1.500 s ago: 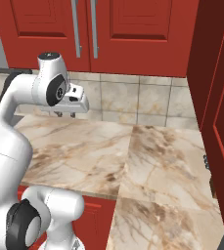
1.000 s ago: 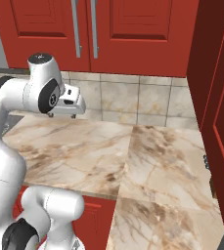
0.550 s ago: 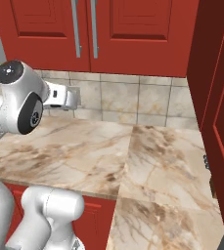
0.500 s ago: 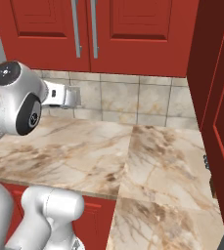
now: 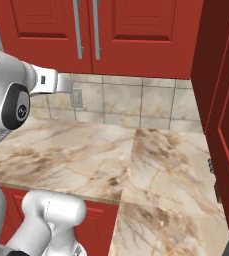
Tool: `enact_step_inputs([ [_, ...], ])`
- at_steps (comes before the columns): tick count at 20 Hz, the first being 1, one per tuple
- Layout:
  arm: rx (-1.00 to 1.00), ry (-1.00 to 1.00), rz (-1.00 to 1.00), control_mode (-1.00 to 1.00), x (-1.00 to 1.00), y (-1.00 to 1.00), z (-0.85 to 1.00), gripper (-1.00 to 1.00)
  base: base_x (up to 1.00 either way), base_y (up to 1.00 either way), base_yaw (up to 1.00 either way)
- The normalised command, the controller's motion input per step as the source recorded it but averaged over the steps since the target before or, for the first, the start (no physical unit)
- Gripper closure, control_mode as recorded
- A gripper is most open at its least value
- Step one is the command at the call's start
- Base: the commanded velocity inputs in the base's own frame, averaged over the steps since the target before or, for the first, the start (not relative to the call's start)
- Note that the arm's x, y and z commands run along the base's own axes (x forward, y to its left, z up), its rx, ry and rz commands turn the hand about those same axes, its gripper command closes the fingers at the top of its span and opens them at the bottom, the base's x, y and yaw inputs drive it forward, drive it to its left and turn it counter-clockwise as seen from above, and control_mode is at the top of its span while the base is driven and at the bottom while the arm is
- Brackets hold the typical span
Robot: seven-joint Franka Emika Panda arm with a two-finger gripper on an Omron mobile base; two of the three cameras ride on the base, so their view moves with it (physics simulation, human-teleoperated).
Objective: Open the cabinet. Pick the sponge and place it next to the sink. Then close the cabinet.
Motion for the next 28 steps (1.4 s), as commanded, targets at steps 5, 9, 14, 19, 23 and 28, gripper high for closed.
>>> enact_step_inputs([
  [5, 0.02, 0.00, -0.08, -1.00, 0.01, 0.01, 0.64, -1.00, 0.00, 0.00, 0.00],
  [9, 0.11, 0.00, -0.03, -1.00, 0.00, 0.00, 0.43, -1.00, 0.00, 0.00, 0.00],
  [14, 0.10, 0.00, 0.00, -1.00, 0.00, 0.00, 0.32, -1.00, 0.00, 0.00, 0.00],
  [19, 0.07, 0.00, 0.00, -1.00, 0.00, 0.00, 0.30, -1.00, 0.00, 0.00, 0.00],
  [23, 0.03, 0.00, 0.00, -1.00, 0.00, 0.00, 0.20, -1.00, 0.00, 0.00, 0.00],
  [28, 0.00, 0.00, 0.00, -1.00, 0.00, 0.00, 0.04, -1.00, 0.00, 0.00, 0.00],
])
